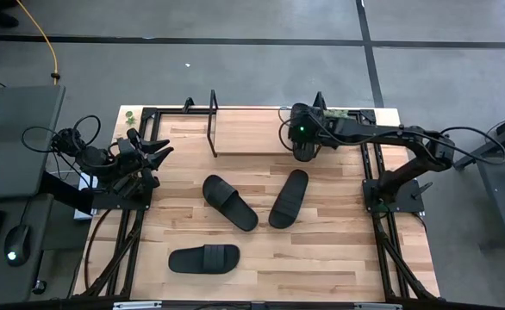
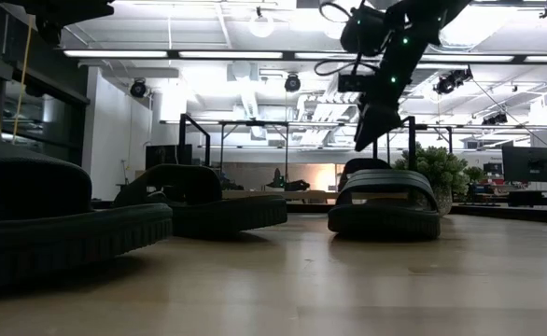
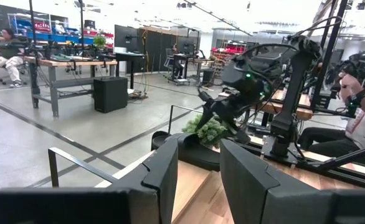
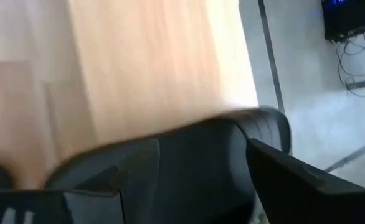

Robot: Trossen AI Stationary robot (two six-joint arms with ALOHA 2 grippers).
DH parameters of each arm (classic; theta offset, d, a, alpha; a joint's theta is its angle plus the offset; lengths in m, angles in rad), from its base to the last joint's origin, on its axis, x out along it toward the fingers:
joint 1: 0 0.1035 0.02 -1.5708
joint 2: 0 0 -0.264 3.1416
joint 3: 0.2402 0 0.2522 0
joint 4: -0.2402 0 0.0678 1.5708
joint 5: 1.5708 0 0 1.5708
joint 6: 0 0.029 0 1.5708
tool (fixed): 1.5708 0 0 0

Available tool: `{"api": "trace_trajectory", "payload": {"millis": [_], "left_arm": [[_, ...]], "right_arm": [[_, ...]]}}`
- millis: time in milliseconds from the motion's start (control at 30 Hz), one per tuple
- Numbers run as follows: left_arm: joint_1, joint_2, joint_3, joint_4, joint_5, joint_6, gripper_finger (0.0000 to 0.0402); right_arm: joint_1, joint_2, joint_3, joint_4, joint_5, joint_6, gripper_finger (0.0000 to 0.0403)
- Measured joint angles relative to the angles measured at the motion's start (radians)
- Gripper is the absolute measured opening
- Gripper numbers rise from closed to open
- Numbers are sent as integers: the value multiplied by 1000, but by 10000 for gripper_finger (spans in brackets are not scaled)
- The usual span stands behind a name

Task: Pick and place slides into the shelf
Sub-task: Put the black slipper on the shelf

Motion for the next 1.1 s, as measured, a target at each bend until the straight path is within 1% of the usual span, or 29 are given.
{"api": "trace_trajectory", "payload": {"millis": [300,600,967,1100], "left_arm": [[0,0,0,0,0,0,106],[0,0,0,7,0,-2,106],[0,0,0,8,2,-5,106],[0,0,0,8,58,-41,106]], "right_arm": [[121,0,0,49,-1,35,232],[232,0,0,153,-2,102,232],[360,0,0,202,-2,163,232],[403,0,0,260,-1,190,232]]}}
